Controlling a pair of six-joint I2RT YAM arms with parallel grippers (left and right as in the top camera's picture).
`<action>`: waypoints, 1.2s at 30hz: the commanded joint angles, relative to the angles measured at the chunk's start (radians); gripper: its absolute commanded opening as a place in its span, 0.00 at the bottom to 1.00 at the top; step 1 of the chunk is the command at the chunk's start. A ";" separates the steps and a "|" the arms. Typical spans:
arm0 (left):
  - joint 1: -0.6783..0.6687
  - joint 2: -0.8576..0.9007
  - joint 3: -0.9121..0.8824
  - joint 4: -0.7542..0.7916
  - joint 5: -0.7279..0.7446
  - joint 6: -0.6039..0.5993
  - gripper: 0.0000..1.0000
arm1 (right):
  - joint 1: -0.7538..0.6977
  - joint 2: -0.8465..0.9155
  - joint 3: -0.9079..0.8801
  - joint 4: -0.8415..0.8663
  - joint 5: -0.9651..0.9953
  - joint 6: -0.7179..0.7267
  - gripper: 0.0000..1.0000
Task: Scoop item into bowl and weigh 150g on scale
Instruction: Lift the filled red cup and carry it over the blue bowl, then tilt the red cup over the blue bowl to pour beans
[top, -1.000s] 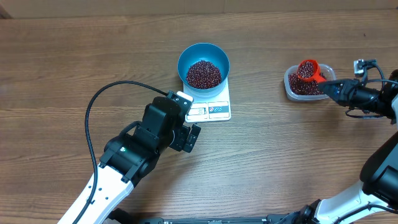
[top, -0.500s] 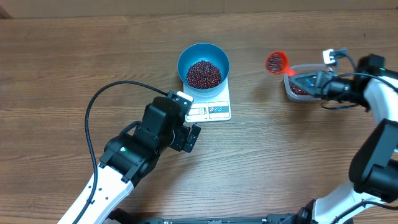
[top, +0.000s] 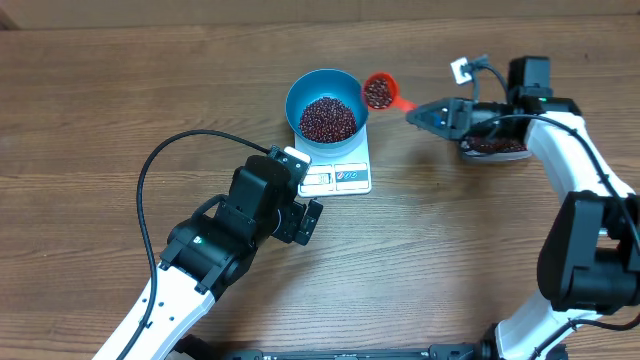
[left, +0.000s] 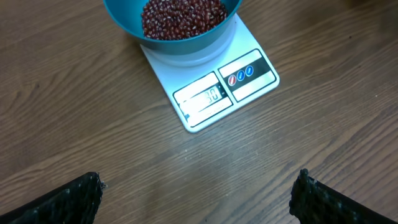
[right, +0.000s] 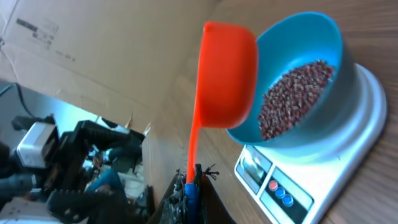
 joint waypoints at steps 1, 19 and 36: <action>0.004 0.003 0.000 0.004 0.012 0.018 1.00 | 0.043 0.007 0.001 0.056 0.049 0.132 0.04; 0.004 0.003 0.000 0.005 0.012 0.018 1.00 | 0.214 0.007 0.001 0.297 0.412 -0.047 0.04; 0.004 0.003 0.000 0.004 0.012 0.018 1.00 | 0.232 0.007 0.000 0.290 0.562 -0.474 0.04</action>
